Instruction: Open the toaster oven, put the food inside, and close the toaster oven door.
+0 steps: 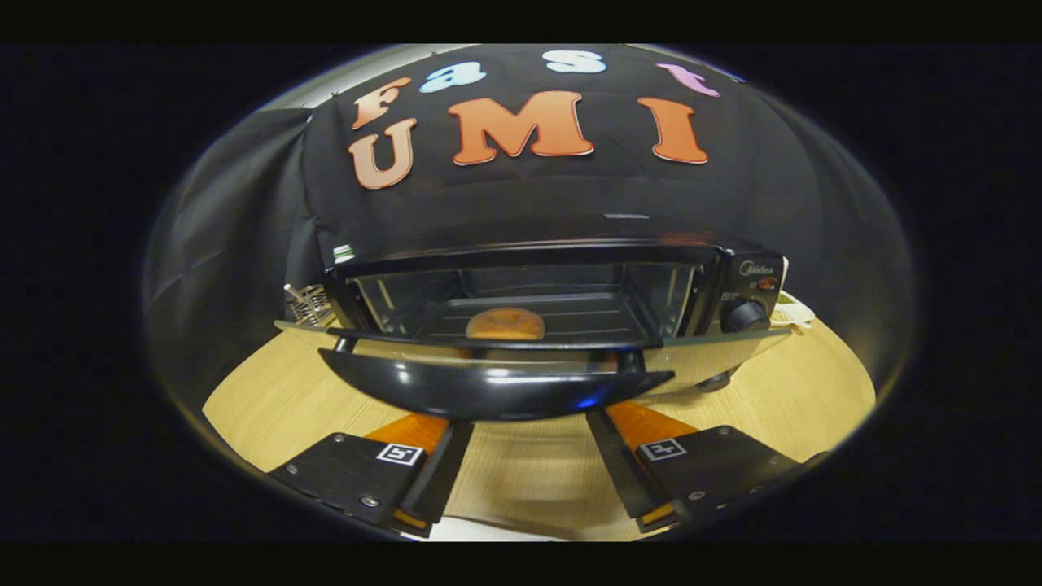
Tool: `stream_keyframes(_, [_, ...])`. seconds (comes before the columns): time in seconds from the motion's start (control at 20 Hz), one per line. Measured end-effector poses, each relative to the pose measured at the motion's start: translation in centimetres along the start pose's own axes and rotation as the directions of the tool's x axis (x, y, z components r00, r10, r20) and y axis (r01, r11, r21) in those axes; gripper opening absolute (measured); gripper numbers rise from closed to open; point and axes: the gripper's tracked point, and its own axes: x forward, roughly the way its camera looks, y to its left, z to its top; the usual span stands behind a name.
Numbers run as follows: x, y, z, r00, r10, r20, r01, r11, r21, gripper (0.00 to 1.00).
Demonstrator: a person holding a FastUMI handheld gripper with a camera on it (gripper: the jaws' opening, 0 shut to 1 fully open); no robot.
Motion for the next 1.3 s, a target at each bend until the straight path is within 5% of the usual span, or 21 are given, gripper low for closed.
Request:
stream_keyframes(0.3, [0.8, -0.2, 4.7, 0.994, -0.046, 0.103, 0.046, 0.999, -0.005, 0.81])
stream_keyframes(0.55, [-4.6, 0.9, 7.2, 0.976, -0.016, 0.216, 0.019, 1.0, -0.011, 0.81])
stream_keyframes(0.85, [-14.7, 3.1, 11.8, 0.877, 0.109, 0.468, -0.111, 0.994, -0.023, 0.81])
stream_keyframes(1.3, [-25.8, -0.1, 16.7, 0.772, 0.066, 0.632, -0.001, 0.995, -0.103, 0.84])
